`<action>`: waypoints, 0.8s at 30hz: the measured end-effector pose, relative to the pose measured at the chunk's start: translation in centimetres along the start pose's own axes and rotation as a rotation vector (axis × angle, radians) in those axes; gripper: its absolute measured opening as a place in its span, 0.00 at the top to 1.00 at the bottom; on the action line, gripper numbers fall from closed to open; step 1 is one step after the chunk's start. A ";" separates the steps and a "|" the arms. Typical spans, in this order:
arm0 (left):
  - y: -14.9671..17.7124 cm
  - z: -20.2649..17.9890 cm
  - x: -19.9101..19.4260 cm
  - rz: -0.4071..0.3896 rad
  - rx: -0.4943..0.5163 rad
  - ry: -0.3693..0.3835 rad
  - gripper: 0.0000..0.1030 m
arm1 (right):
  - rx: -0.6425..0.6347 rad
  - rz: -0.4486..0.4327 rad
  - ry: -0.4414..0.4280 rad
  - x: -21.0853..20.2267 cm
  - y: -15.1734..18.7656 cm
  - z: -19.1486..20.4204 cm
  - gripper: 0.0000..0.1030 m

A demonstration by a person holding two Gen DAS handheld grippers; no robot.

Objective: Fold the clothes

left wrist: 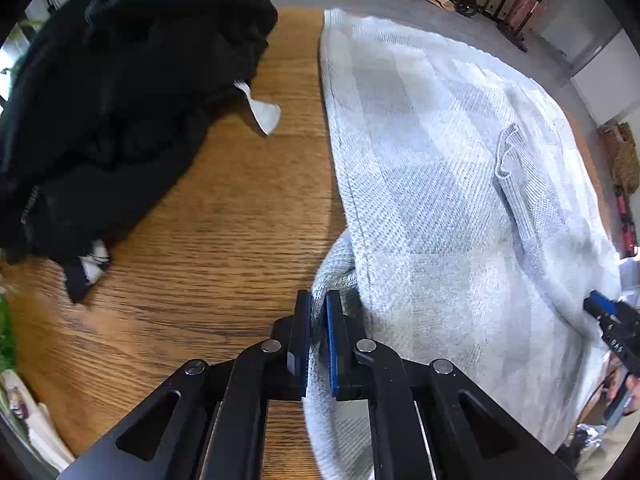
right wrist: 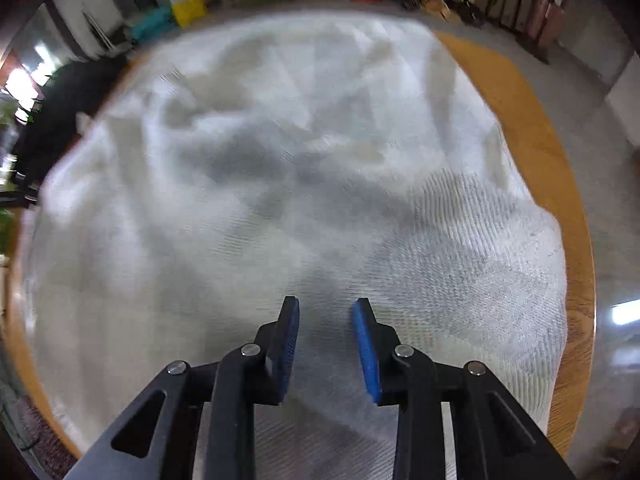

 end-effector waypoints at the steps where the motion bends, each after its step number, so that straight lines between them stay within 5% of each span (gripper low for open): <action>1: 0.2 0.0 -0.4 -0.009 -0.002 -0.003 0.93 | -0.009 -0.008 0.019 -0.1 -0.3 0.0 0.67; 7: 1.6 0.3 -3.5 -0.100 0.010 -0.104 0.98 | -0.055 0.041 0.149 0.7 -0.6 0.3 0.46; 9: 1.9 1.1 -4.6 -0.112 -0.040 -0.013 0.98 | -0.009 0.054 0.122 1.0 -0.6 -0.6 0.40; 17: 0.3 2.5 -4.3 -0.133 -0.015 0.009 0.98 | 0.038 0.050 0.088 1.2 -0.1 -1.0 0.40; 18: 0.2 2.7 -4.5 -0.134 -0.028 0.028 0.98 | 0.037 0.053 0.077 1.1 -0.2 -0.8 0.54; 21: 0.3 3.4 -5.5 -0.136 -0.053 0.073 0.98 | 0.003 0.019 -0.175 -0.8 -1.9 3.8 0.60; 24: 0.8 3.5 -5.5 -0.125 -0.086 0.129 0.98 | -0.138 -0.067 -0.255 -3.1 -5.1 12.3 0.46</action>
Point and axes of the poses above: each gripper's, at about its wrist camera, not at the fingertips, and x roughly the way its jaws point, z to its left, y to its underside, the point moved 4 cm from there along x, roughly the way its jaws point, and after that the axes turned 2 degrees about y, right-handed, at the moved point
